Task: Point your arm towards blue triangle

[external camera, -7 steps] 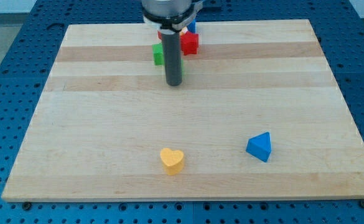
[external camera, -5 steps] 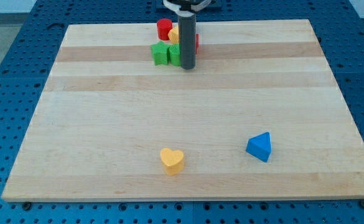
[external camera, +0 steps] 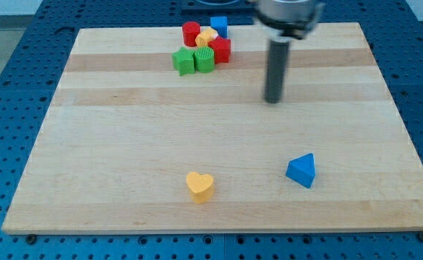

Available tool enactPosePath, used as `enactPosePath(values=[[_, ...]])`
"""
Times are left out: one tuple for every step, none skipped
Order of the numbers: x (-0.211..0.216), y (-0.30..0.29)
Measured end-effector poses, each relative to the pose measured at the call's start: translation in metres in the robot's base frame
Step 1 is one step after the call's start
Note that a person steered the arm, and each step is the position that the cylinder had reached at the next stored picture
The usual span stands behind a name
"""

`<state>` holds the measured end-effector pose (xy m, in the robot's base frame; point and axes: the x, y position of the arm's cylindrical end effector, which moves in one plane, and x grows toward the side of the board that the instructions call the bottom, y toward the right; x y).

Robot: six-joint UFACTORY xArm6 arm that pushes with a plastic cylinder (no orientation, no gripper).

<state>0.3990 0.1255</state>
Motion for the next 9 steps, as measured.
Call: enactPosePath(values=[[-0.002, 0.079], [0.033, 0.107], [0.063, 0.149], [0.101, 0.153], [0.137, 0.151], [0.162, 0.127], [0.164, 0.078], [0.164, 0.039], [0.163, 0.007]])
